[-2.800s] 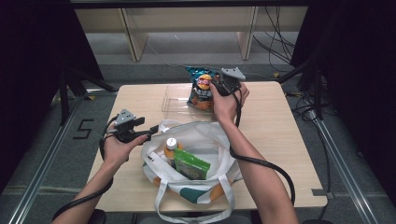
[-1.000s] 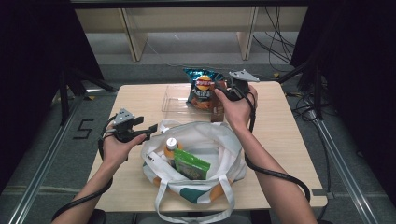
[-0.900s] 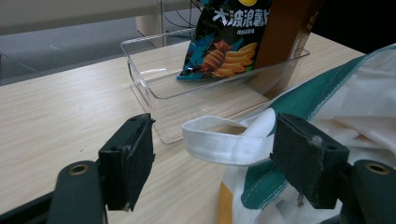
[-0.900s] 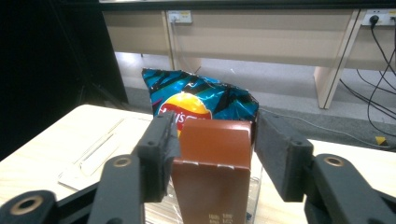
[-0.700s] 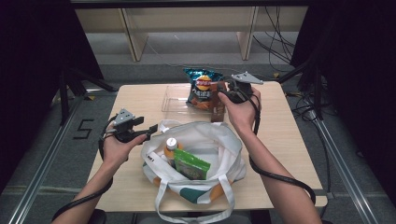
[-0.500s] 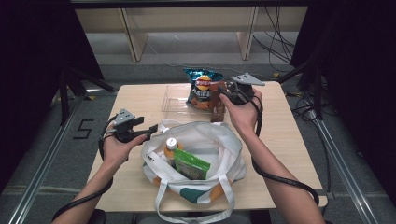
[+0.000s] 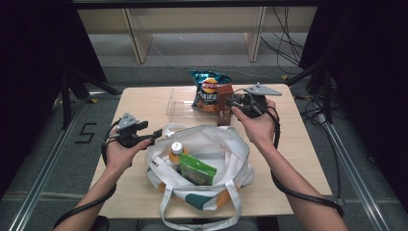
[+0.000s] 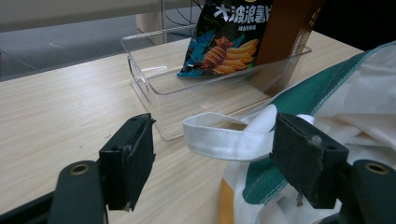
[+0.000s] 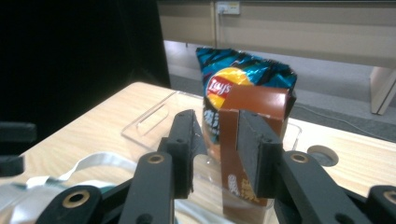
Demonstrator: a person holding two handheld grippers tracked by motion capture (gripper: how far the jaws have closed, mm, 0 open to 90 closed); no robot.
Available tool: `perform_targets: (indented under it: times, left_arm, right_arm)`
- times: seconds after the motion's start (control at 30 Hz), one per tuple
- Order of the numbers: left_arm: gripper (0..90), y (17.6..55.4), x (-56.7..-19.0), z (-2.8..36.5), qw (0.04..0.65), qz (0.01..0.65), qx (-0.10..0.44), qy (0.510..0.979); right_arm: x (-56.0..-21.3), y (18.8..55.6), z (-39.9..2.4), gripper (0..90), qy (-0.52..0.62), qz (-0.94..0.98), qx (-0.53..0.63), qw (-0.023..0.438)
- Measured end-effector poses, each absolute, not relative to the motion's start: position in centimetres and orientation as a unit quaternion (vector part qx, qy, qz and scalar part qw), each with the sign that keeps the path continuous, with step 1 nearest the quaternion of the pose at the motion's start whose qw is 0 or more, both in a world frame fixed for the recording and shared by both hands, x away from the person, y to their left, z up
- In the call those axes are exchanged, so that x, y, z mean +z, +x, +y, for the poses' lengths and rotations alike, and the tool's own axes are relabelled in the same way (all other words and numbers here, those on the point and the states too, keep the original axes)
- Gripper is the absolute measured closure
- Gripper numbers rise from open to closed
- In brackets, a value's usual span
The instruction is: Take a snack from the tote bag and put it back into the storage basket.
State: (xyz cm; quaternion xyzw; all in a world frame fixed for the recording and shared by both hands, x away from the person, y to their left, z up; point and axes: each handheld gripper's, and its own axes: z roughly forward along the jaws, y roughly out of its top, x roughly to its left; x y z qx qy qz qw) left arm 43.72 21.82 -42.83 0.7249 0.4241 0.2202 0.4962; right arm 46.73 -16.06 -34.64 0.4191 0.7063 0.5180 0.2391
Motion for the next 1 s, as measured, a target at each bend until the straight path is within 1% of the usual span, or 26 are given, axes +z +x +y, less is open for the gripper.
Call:
perform_targets:
  times: [0.03, 0.27, 0.33, 0.37, 0.4, 0.43, 0.47, 0.6, 0.7, 0.73, 0.8, 0.83, 1.0]
  left_arm:
    - [28.9, 43.8, -42.9, 21.8, 0.498, 0.423, 0.219, 0.725]
    - [28.9, 43.7, -42.8, 21.8, 0.493, 0.423, 0.224, 0.726]
    - [28.9, 43.7, -42.8, 21.8, 0.496, 0.422, 0.222, 0.726]
    - [28.9, 43.7, -42.8, 21.8, 0.496, 0.424, 0.222, 0.724]
    - [28.9, 43.7, -42.8, 21.8, 0.497, 0.425, 0.222, 0.724]
    - [28.9, 43.7, -42.8, 21.8, 0.497, 0.425, 0.222, 0.723]
    - [28.9, 43.7, -42.8, 21.9, 0.497, 0.426, 0.222, 0.723]
    - [29.0, 43.8, -42.7, 22.0, 0.494, 0.427, 0.226, 0.722]
    - [29.0, 43.8, -42.7, 22.0, 0.495, 0.425, 0.226, 0.723]
    - [29.0, 43.8, -42.7, 21.9, 0.496, 0.425, 0.225, 0.723]
    - [29.0, 43.7, -42.7, 21.8, 0.493, 0.425, 0.226, 0.725]
    - [29.0, 43.7, -42.7, 21.8, 0.494, 0.424, 0.226, 0.725]
    - [28.9, 43.8, -42.7, 22.0, 0.495, 0.425, 0.225, 0.724]
  right_arm:
    - [-34.6, 46.5, -16.0, 67.6, 0.425, 0.705, 0.518, 0.230]
    - [-34.6, 45.7, -16.4, 66.6, 0.404, 0.715, 0.522, 0.230]
    - [-34.5, 45.3, -16.3, 66.0, 0.412, 0.714, 0.525, 0.213]
    - [-34.5, 45.3, -16.4, 66.0, 0.400, 0.717, 0.524, 0.224]
    - [-34.6, 45.2, -16.4, 65.9, 0.401, 0.716, 0.527, 0.222]
    - [-34.6, 45.0, -16.3, 65.7, 0.403, 0.719, 0.525, 0.212]
    - [-34.7, 45.1, -16.4, 65.6, 0.394, 0.723, 0.526, 0.214]
    - [-35.0, 44.7, -16.3, 65.2, 0.385, 0.732, 0.529, 0.192]
    - [-35.3, 44.3, -16.3, 65.4, 0.363, 0.740, 0.531, 0.196]
    - [-35.4, 44.0, -16.3, 65.4, 0.364, 0.742, 0.532, 0.184]
    - [-35.6, 43.5, -16.1, 65.4, 0.366, 0.745, 0.529, 0.176]
    - [-35.7, 43.5, -16.2, 65.4, 0.358, 0.747, 0.530, 0.182]
    - [-36.0, 42.7, -15.9, 65.5, 0.350, 0.752, 0.531, 0.171]
